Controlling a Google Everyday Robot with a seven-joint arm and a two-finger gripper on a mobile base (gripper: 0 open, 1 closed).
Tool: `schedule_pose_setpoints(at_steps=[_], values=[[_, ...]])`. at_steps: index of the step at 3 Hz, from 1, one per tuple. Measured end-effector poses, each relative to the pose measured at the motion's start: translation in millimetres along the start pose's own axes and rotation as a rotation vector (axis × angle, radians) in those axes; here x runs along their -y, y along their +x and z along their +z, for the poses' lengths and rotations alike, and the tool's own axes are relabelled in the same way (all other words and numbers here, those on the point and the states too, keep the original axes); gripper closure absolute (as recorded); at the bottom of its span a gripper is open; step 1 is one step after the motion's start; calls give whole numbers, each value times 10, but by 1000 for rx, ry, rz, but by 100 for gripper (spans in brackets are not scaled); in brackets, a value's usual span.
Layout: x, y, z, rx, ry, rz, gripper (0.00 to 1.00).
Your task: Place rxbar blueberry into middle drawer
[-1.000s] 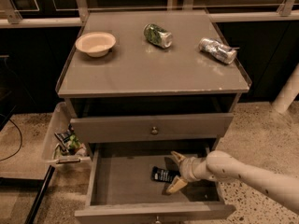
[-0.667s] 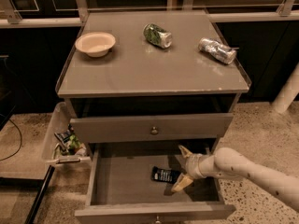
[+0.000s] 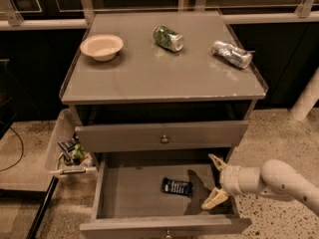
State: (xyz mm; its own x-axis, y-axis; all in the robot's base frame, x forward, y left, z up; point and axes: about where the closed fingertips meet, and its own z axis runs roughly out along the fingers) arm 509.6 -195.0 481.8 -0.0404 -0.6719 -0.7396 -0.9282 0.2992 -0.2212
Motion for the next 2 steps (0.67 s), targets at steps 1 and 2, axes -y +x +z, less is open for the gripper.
schedule_pose_setpoints(at_steps=[1, 2], values=[[-170, -83, -434, -59, 18, -40, 0], [-208, -271, -824, -136, 101, -121, 0]])
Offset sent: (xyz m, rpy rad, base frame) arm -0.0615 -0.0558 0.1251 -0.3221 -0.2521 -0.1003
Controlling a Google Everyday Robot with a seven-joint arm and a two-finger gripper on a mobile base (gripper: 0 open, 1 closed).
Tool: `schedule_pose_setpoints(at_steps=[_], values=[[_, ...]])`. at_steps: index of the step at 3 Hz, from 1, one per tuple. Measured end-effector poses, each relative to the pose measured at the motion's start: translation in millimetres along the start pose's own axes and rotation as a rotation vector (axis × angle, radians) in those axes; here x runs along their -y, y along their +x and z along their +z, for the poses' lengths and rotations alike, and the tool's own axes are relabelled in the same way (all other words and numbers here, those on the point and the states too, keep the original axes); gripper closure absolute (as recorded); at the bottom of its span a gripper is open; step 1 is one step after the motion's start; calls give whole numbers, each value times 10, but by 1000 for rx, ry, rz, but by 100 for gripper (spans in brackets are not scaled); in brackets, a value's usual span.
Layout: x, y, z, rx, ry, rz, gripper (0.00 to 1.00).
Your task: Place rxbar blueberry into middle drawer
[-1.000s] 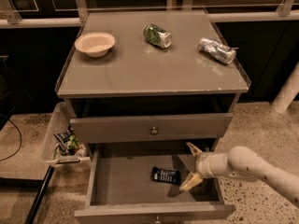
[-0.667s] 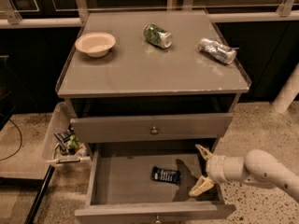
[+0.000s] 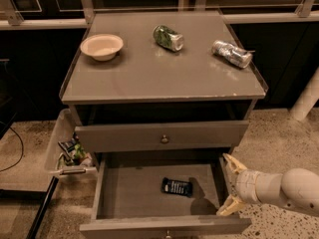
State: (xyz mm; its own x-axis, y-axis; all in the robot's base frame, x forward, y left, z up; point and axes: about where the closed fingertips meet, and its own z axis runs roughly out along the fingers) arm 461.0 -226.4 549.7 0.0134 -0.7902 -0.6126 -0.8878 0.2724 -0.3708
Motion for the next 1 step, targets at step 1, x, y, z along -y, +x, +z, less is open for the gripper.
schedule_pose_setpoints(at_steps=[1], values=[[32, -18, -29, -7, 10, -6, 0]])
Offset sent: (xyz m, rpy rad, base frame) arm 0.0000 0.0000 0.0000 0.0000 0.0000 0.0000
